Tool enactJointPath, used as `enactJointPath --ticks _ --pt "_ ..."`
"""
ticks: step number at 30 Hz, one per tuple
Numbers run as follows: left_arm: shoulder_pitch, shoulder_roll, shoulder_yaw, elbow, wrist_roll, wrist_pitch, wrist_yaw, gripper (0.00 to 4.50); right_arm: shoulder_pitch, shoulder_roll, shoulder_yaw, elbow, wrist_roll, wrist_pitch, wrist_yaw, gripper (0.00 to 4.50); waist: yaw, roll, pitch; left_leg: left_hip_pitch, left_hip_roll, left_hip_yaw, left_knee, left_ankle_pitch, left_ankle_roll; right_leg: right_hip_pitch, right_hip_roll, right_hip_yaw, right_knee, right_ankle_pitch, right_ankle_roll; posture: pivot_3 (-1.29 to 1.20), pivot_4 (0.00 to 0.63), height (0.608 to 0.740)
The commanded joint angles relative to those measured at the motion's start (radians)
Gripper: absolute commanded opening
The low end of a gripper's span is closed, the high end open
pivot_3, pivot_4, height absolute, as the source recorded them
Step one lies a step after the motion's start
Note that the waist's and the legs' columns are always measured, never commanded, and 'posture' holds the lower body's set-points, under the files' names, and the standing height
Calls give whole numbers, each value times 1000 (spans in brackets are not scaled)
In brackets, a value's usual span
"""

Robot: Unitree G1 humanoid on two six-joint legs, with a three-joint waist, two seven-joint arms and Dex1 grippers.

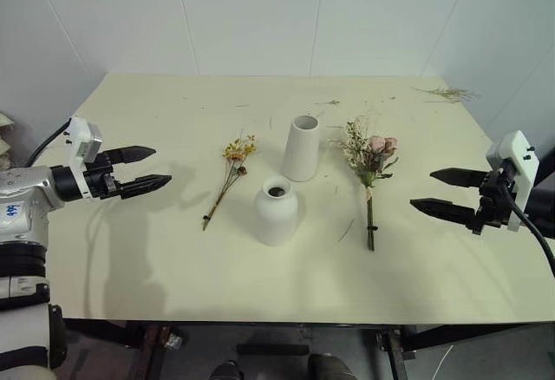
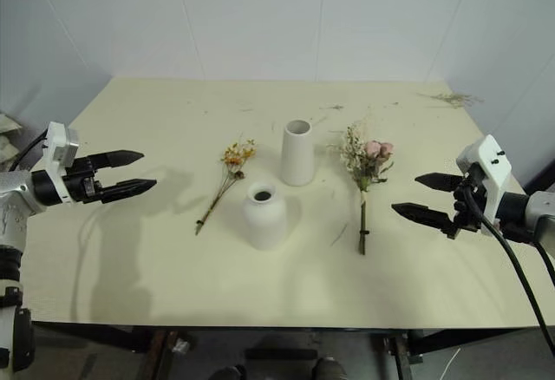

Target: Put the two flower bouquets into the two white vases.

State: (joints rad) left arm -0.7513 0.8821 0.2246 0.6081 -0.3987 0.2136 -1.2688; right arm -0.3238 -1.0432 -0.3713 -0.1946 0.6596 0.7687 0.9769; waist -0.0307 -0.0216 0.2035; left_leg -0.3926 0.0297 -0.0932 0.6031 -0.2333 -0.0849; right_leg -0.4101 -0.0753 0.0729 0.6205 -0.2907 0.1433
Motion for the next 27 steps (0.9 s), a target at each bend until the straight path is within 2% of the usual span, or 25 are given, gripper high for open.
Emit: enactJointPath --ticks 1,10,15,20,23,27 --pt "-20 -2 13 10 0 -35 -4 4434 -19 13 -49 -30 24 -1 -31 4500 -2 0 0 0 0 0 0 0 0 0 0 0 0 0 0 0 150 740" --pt "-42 -55 7 36 -16 -68 -34 4434 -13 0 -69 -79 40 54 -99 4500 5 0 0 0 0 0 0 0 0 0 0 0 1 0 0 0 150 740" --pt "-50 -91 43 2 -71 -62 -68 4434 -55 16 20 -122 -24 177 -281 4500 2 0 0 -1 0 0 1 0 0 0 0 0 1 0 0 0 150 740" --pt "-47 -87 46 -13 -98 -23 -93 4434 -145 88 121 -114 -62 320 -436 4500 -6 0 0 0 0 0 1 0 0 -1 0 0 1 0 0 0 150 740" --pt "-25 -101 53 -79 -146 36 -112 4434 -283 222 179 -46 -88 486 -577 4500 -12 0 0 0 0 0 1 0 0 -1 0 1 2 0 0 0 150 740" --pt "-3 -99 54 -114 -156 63 -128 4434 -413 323 231 66 -133 551 -638 4500 -11 0 0 0 0 0 2 0 0 -1 0 1 3 0 0 0 150 740"
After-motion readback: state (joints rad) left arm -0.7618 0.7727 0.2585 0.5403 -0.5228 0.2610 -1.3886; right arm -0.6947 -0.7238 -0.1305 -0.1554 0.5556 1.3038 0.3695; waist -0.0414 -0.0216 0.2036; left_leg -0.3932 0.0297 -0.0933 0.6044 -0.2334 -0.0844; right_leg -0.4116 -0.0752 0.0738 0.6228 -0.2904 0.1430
